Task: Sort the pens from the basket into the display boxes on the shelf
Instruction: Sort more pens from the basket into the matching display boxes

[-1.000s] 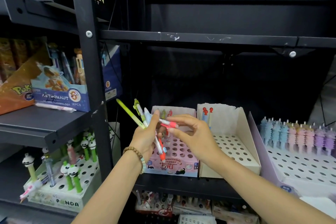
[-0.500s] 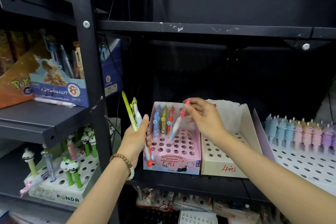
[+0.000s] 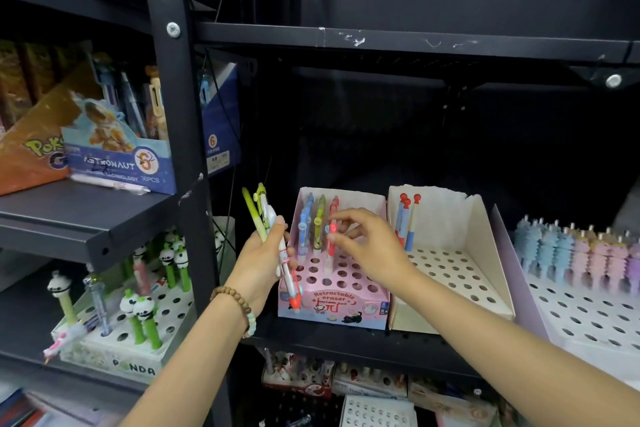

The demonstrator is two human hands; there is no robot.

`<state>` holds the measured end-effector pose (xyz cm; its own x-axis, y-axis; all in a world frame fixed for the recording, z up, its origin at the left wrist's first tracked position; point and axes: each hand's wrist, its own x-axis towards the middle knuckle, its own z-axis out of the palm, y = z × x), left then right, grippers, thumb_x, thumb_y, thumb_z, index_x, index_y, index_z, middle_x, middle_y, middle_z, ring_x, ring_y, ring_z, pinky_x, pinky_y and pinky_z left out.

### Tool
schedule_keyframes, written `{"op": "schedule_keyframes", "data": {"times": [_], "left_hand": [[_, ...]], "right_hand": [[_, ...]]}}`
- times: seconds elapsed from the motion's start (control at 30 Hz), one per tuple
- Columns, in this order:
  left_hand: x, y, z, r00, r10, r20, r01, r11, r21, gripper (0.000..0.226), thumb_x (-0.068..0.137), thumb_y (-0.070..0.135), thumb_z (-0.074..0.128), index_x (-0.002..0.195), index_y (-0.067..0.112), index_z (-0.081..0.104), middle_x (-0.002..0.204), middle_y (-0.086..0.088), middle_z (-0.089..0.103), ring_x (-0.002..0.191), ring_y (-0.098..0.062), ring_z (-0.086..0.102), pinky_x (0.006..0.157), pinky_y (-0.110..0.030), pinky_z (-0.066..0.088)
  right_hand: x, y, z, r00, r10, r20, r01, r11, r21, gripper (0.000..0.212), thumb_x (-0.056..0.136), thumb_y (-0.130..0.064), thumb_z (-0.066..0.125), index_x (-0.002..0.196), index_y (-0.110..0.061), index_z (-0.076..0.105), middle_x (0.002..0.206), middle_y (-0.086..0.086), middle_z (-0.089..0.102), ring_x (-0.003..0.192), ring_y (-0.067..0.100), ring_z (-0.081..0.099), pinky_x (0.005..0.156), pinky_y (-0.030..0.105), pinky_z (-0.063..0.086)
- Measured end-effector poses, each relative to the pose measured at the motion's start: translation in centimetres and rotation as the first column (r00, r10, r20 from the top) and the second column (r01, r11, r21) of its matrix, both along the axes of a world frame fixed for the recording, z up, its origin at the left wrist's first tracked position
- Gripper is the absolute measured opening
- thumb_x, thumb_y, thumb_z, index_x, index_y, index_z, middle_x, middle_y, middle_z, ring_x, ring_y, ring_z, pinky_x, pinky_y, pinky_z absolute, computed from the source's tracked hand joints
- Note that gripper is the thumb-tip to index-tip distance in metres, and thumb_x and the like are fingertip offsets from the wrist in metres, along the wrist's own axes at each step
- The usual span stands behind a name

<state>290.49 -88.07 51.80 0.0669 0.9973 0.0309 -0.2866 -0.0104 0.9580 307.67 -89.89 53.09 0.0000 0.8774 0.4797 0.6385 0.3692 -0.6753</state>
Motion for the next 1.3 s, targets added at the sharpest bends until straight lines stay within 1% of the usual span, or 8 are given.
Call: {"op": "schedule_keyframes", "data": {"times": [0.13,0.23,0.4,0.63,0.77,0.87,1.1,1.3], "left_hand": [[0.0,-0.5,0.4,0.995,-0.065,0.073,0.063,0.997,0.033,0.023,0.096,0.029,0.049,0.098,0.008,0.057,0.073,-0.001,0.062,0.064,-0.009,0.063,0.060,-0.020,0.054],[0.2,-0.9,1.0,0.974,-0.090,0.209,0.076,0.994,0.073,0.025,0.096,0.022,0.051,0.113,0.004,0.053,0.086,-0.006,0.064,0.073,-0.012,0.070,0.062,-0.020,0.055],[1.9,-1.7,2.1,0.915,-0.116,0.385,0.075,0.990,0.121,0.016,0.098,0.019,0.045,0.112,0.013,0.051,0.098,-0.008,0.067,0.087,-0.016,0.072,0.067,-0.021,0.056],[3.3,-2.2,2.4,0.971,-0.134,0.199,0.100,0.980,0.172,0.022,0.100,0.024,0.040,0.114,0.014,0.053,0.099,-0.002,0.073,0.092,-0.016,0.071,0.069,-0.024,0.057],[2.0,-2.6,1.6,0.991,-0.101,-0.084,0.114,0.979,0.169,0.022,0.100,0.024,0.040,0.110,0.015,0.057,0.087,0.001,0.066,0.061,-0.007,0.066,0.055,-0.017,0.052],[0.5,-2.6,0.7,0.972,-0.075,-0.222,0.122,0.971,0.204,0.026,0.102,0.025,0.037,0.120,0.016,0.053,0.068,0.006,0.048,0.043,-0.001,0.035,0.042,-0.013,0.033],[-1.6,-3.1,-0.2,0.969,-0.032,-0.247,0.093,0.967,0.238,0.022,0.100,0.036,0.035,0.120,0.037,0.044,0.070,0.005,0.038,0.046,-0.002,0.029,0.042,-0.014,0.030],[-2.1,-3.3,-0.4,0.979,-0.044,-0.198,0.089,0.971,0.224,0.022,0.100,0.037,0.034,0.117,0.039,0.048,0.069,0.006,0.038,0.043,-0.001,0.029,0.040,-0.013,0.028]], "right_hand": [[-0.2,-1.0,-0.7,0.998,-0.038,0.054,0.036,0.999,0.039,0.039,0.087,-0.028,0.065,0.125,-0.030,0.058,0.093,-0.009,0.055,0.077,0.006,0.055,0.071,0.008,0.044],[-0.6,-2.5,-0.1,0.992,-0.012,-0.127,0.020,0.998,0.062,0.029,0.086,-0.031,0.065,0.114,-0.039,0.058,0.091,-0.011,0.057,0.076,0.003,0.057,0.070,0.008,0.047],[-1.6,-6.0,0.5,0.898,0.147,-0.414,-0.284,0.913,-0.291,0.018,0.088,-0.036,0.061,0.103,-0.027,0.062,0.088,-0.002,0.072,0.071,0.006,0.068,0.062,0.018,0.055],[0.0,-7.1,1.2,0.642,-0.054,-0.765,-0.315,0.891,-0.328,0.037,0.072,-0.027,0.070,0.104,-0.009,0.068,0.084,0.004,0.071,0.070,0.011,0.066,0.063,0.020,0.056],[2.0,-6.4,2.8,0.615,-0.062,-0.786,-0.195,0.954,-0.227,0.039,0.068,-0.031,0.072,0.102,-0.013,0.069,0.085,0.000,0.070,0.074,0.012,0.065,0.065,0.017,0.054],[2.7,-5.5,3.6,0.742,0.005,-0.670,-0.107,0.988,-0.111,0.018,0.083,-0.021,0.067,0.101,-0.016,0.068,0.083,-0.004,0.075,0.081,0.010,0.071,0.066,0.014,0.054],[1.8,-2.9,3.4,0.958,0.053,-0.282,-0.052,0.999,0.012,0.025,0.083,-0.022,0.070,0.105,-0.027,0.059,0.077,0.003,0.072,0.073,0.014,0.070,0.073,0.028,0.058],[1.3,-1.8,3.6,0.924,0.056,-0.378,-0.008,0.992,0.127,0.028,0.085,-0.015,0.069,0.107,-0.029,0.059,0.076,0.001,0.068,0.071,0.011,0.069,0.066,0.024,0.058]]}}
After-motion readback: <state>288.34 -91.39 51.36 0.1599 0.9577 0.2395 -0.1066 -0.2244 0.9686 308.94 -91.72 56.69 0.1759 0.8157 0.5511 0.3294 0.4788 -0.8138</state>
